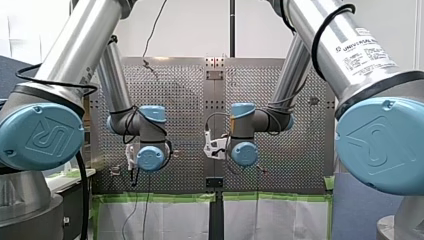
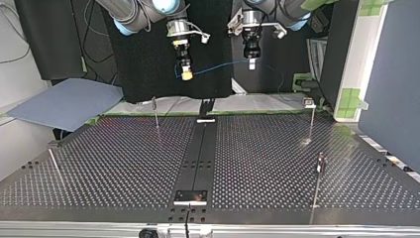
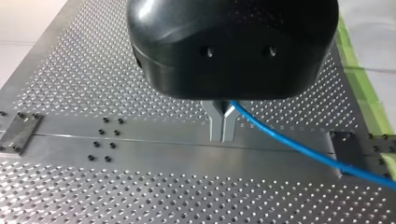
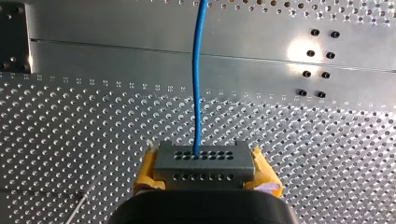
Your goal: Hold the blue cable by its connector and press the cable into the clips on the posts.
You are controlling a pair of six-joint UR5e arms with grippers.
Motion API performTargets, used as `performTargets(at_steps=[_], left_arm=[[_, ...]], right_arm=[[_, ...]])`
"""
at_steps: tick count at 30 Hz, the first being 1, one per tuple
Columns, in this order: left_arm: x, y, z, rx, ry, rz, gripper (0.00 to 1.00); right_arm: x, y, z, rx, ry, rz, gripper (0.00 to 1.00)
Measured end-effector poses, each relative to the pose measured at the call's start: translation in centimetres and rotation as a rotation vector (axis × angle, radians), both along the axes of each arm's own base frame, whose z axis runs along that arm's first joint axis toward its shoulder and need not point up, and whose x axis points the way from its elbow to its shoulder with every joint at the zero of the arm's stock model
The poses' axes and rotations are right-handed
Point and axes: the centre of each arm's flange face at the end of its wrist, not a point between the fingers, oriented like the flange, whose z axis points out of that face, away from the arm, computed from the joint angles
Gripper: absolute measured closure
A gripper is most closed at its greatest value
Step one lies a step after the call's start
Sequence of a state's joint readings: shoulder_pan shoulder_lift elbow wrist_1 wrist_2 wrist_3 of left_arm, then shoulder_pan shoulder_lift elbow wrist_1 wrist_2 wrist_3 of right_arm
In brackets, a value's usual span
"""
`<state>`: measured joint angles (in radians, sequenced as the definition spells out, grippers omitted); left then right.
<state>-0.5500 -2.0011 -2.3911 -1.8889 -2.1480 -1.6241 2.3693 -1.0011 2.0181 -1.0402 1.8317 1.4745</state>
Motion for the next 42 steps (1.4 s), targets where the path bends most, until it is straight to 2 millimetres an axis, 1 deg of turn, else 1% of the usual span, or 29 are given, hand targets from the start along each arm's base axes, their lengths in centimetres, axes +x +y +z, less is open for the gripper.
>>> performTargets(at_steps=[9, 24, 30, 32, 34, 37, 42], left_arm=[[-0.7, 0.2, -2.6, 0.037, 0.058, -0.008, 1.00], [-0.8, 0.2, -3.0, 0.041, 0.065, -0.008, 1.00], [-0.8, 0.2, -3.0, 0.041, 0.065, -0.009, 1.00], [-0.8, 0.2, -3.0, 0.041, 0.065, -0.008, 1.00], [-0.8, 0.2, -3.0, 0.041, 0.065, -0.008, 1.00], [-0.8, 0.2, -3.0, 0.041, 0.065, -0.009, 1.00], [-0.8, 0.2, -3.0, 0.041, 0.065, -0.009, 1.00]], right_arm=[[0.0, 0.0, 0.0, 0.000, 0.000, 0.000, 1.00], [0.1, 0.1, -0.1, 0.000, 0.004, 0.000, 1.00], [1.9, 1.3, -1.6, 0.023, 0.054, 0.021, 1.00], [2.4, 2.1, -2.7, 0.043, 0.079, 0.037, 1.00], [2.5, 2.8, -3.8, 0.067, 0.108, 0.046, 1.00], [2.3, 3.3, -4.8, 0.094, 0.140, 0.052, 1.00], [2.1, 3.5, -5.2, 0.111, 0.160, 0.053, 1.00]])
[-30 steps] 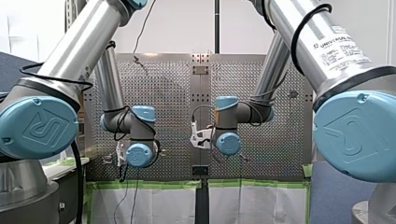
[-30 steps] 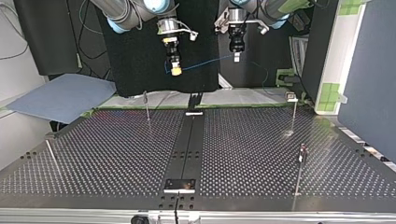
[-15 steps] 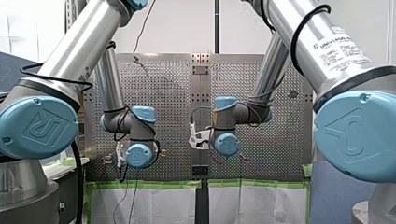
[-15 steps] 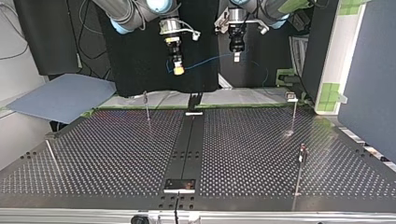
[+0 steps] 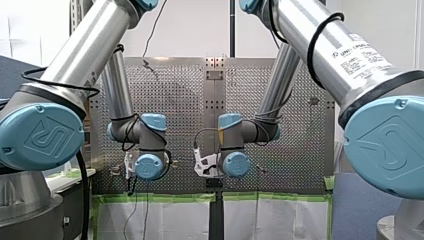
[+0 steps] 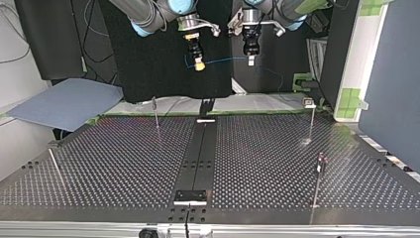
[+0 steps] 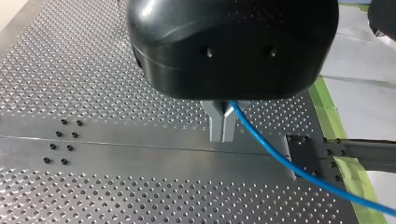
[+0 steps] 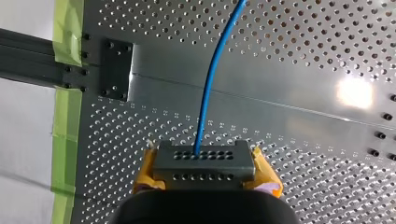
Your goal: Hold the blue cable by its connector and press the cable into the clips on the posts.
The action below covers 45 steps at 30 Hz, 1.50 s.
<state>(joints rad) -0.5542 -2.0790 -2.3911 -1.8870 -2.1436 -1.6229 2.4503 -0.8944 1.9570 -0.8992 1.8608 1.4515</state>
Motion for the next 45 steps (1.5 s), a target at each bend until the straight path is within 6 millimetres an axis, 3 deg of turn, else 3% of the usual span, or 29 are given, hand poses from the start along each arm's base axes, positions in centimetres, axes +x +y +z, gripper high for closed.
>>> performTargets(at_steps=[9, 21, 35, 45], left_arm=[[0.1, -0.4, 0.1, 0.001, -0.005, -0.005, 1.00], [1.7, -2.1, 4.3, -0.073, -0.048, -0.007, 1.00], [2.7, -0.6, 8.8, -0.086, -0.071, 0.104, 1.00], [6.1, 0.2, 14.5, -0.157, -0.142, 0.167, 1.00]], right_arm=[[0.1, 0.2, 0.2, 0.003, -0.001, -0.001, 1.00], [1.6, -0.4, 6.1, 0.033, -0.117, 0.011, 1.00], [4.1, -3.1, 17.7, -0.031, -0.238, 0.023, 1.00], [4.7, -4.1, 25.7, -0.090, -0.302, 0.025, 1.00]])
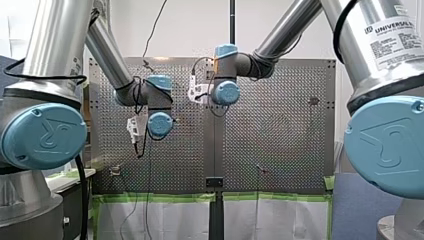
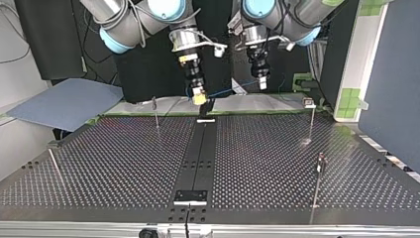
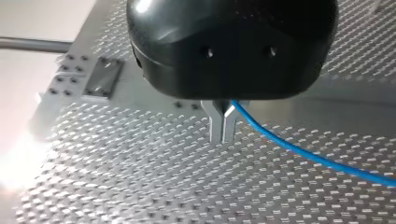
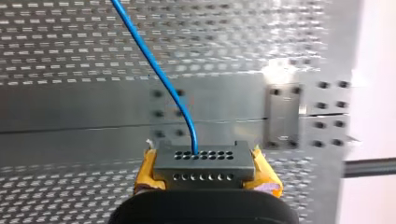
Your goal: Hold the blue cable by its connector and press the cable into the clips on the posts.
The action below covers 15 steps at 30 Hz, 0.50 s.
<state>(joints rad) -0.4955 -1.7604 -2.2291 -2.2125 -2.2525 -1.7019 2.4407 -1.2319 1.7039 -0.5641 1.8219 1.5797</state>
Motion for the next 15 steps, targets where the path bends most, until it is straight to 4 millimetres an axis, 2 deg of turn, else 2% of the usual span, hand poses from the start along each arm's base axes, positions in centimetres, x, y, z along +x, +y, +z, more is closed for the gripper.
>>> performTargets(at_steps=[4, 10, 13, 15], left_arm=[[1.7, 0.7, 2.5, -0.035, -0.035, 0.001, 1.00], [3.0, 2.5, 5.4, -0.071, -0.061, -0.001, 1.00], [3.6, 3.4, 6.8, -0.076, -0.074, 0.000, 1.00], [4.0, 4.1, 7.9, -0.079, -0.083, 0.008, 1.00]], right_arm=[[-0.2, -0.2, 3.4, -0.021, -0.023, 0.007, 1.00], [-0.9, -0.2, 8.2, -0.051, -0.050, 0.023, 1.00], [-0.9, -0.2, 9.5, -0.055, -0.048, 0.029, 1.00], [-0.7, -0.4, 9.5, -0.052, -0.033, 0.031, 1.00]])
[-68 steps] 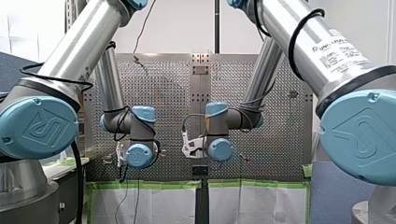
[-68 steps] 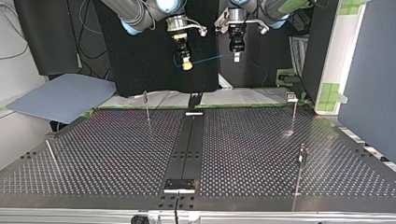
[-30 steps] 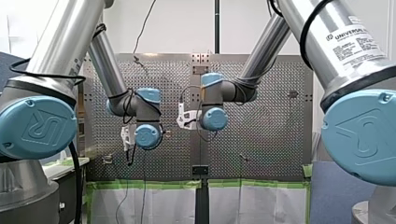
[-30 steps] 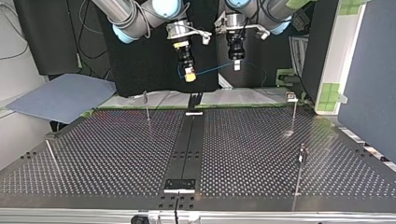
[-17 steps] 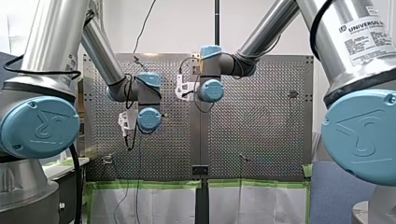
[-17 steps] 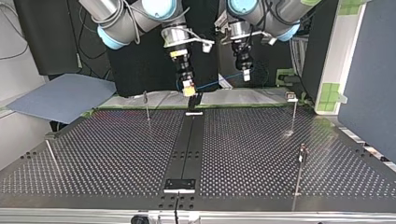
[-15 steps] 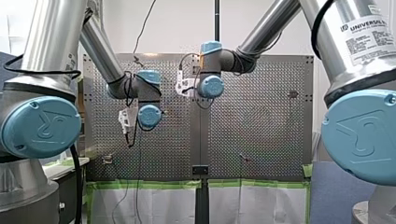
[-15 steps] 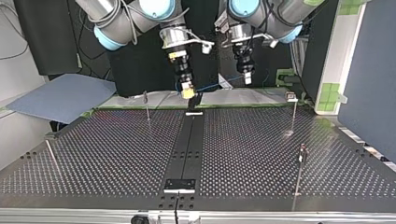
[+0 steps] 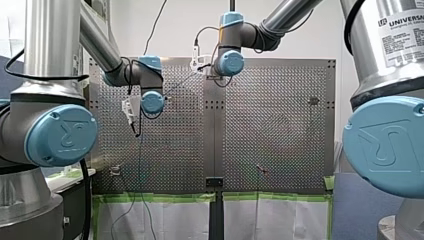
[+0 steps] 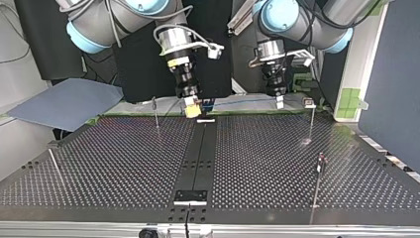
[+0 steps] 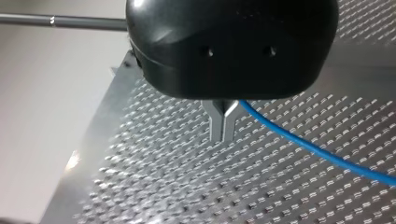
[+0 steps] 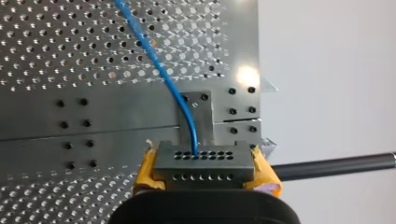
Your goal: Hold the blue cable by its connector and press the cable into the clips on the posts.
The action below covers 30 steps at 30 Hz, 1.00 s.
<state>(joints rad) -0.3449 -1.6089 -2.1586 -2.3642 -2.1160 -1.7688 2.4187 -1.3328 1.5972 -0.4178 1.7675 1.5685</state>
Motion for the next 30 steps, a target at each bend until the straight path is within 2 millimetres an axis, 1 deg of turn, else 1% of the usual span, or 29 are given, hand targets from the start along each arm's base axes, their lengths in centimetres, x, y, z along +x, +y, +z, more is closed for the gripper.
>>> performTargets(at_steps=[4, 8, 15, 18, 21, 24, 28, 30], left_arm=[[0.9, 1.5, 2.5, -0.025, -0.029, 0.034, 1.00], [1.6, 3.3, 5.3, -0.057, -0.064, 0.079, 1.00], [2.4, 6.3, 10.6, -0.080, -0.131, 0.151, 1.00], [2.3, 6.9, 12.5, -0.082, -0.152, 0.162, 1.00], [2.2, 7.1, 14.0, -0.069, -0.161, 0.153, 1.00], [2.4, 7.1, 14.7, -0.050, -0.150, 0.134, 1.00], [2.7, 7.2, 14.7, -0.031, -0.122, 0.126, 1.00], [2.8, 7.5, 14.6, -0.025, -0.103, 0.130, 1.00]], right_arm=[[0.4, -0.3, -0.8, 0.020, 0.041, 0.001, 1.00], [0.5, -0.4, -0.9, 0.038, 0.066, 0.005, 1.00], [0.9, -0.7, 0.1, 0.037, 0.054, 0.027, 1.00], [1.4, -1.0, 0.6, 0.030, 0.045, 0.035, 1.00], [2.2, -1.2, 0.8, 0.027, 0.039, 0.049, 1.00], [3.0, -1.5, 0.7, 0.027, 0.034, 0.060, 1.00], [4.2, -1.7, 0.7, 0.025, 0.026, 0.075, 1.00], [4.7, -1.7, 1.0, 0.020, 0.018, 0.080, 1.00]])
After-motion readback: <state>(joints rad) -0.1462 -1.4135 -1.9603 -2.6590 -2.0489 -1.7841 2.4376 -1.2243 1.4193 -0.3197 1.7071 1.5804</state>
